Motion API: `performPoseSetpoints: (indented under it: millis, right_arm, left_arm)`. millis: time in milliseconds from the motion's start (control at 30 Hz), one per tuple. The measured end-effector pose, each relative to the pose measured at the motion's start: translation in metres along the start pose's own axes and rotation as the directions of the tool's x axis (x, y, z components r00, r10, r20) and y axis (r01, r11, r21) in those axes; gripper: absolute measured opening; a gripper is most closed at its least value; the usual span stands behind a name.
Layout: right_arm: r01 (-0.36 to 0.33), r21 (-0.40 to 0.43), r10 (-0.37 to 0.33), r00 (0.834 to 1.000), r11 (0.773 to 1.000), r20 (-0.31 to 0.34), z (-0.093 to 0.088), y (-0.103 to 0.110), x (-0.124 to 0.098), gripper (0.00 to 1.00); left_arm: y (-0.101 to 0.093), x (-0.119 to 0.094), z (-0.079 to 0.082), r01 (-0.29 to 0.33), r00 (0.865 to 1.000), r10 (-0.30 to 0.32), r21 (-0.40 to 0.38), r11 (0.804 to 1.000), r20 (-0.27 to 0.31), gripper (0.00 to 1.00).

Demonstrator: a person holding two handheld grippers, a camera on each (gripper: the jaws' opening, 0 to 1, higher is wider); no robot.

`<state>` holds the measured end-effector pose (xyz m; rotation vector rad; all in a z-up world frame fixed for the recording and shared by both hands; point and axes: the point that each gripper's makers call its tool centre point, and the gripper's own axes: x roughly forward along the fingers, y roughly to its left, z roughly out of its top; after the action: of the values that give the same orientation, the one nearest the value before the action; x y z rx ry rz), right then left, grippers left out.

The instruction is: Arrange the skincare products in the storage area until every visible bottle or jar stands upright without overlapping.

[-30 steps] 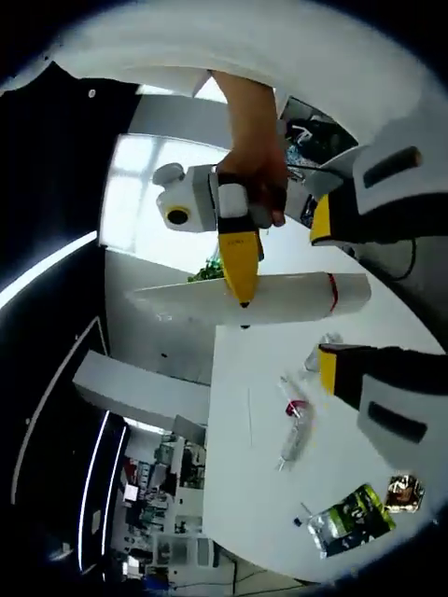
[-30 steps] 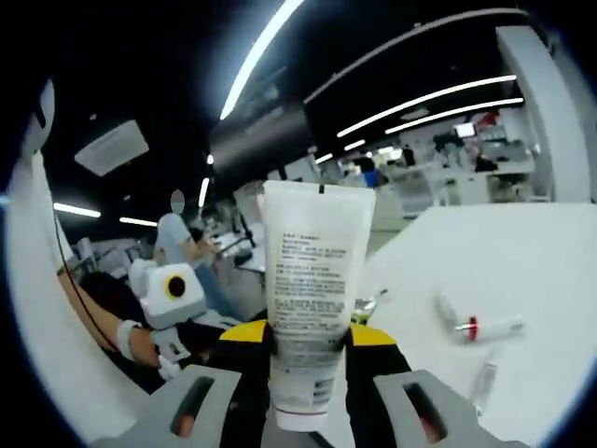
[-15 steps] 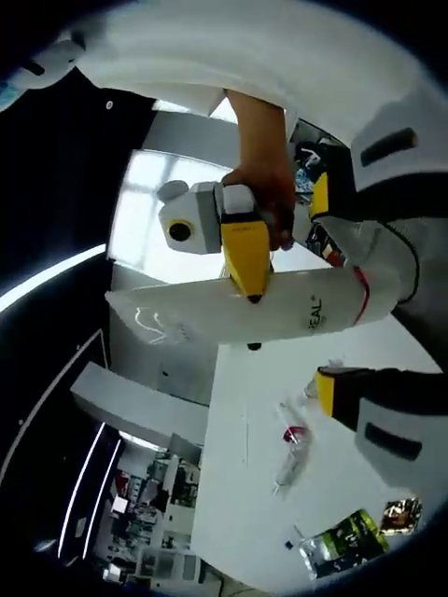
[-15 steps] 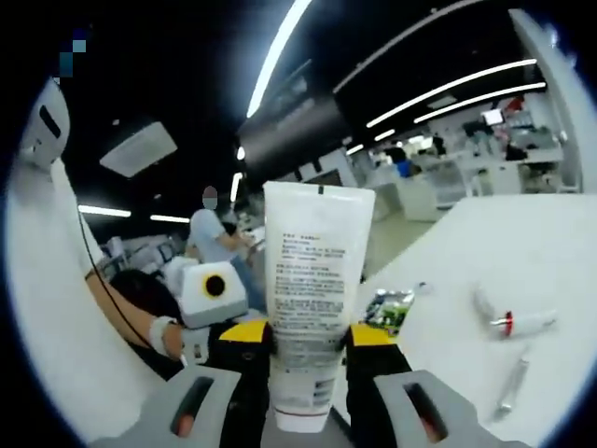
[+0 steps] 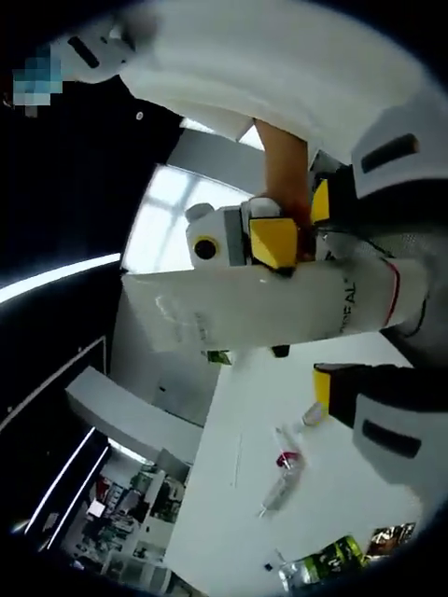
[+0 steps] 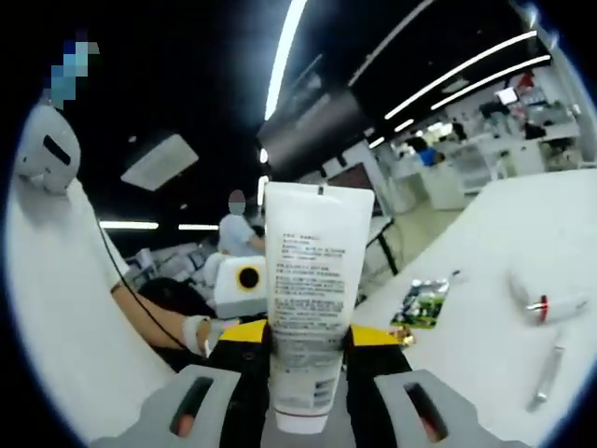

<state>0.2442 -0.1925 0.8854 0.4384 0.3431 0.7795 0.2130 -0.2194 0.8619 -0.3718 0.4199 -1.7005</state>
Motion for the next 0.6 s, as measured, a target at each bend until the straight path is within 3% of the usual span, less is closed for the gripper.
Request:
performPoseSetpoints:
  millis: [333, 433, 600]
  right_arm:
    - [-0.039, 0.049, 0.038, 0.999, 0.998, 0.028, 0.004, 0.013, 0.0, 0.26]
    - [-0.035, 0.066, 0.033, 0.999, 0.997, 0.025, 0.0, 0.011, 0.001, 0.26]
    - [-0.066, 0.068, 0.065, 0.998, 0.996, 0.016, -0.001, 0.015, 0.003, 0.26]
  left_arm:
    - [-0.008, -0.004, 0.004, 0.054, 0.998, -0.053, -0.02, 0.998, 0.019, 0.36]
    - [-0.012, -0.003, 0.001, 0.09, 0.996, -0.09, -0.043, 0.995, -0.002, 0.33]
    - [-0.017, -0.003, -0.003, 0.132, 0.991, -0.135, -0.104, 0.986, -0.017, 0.36]
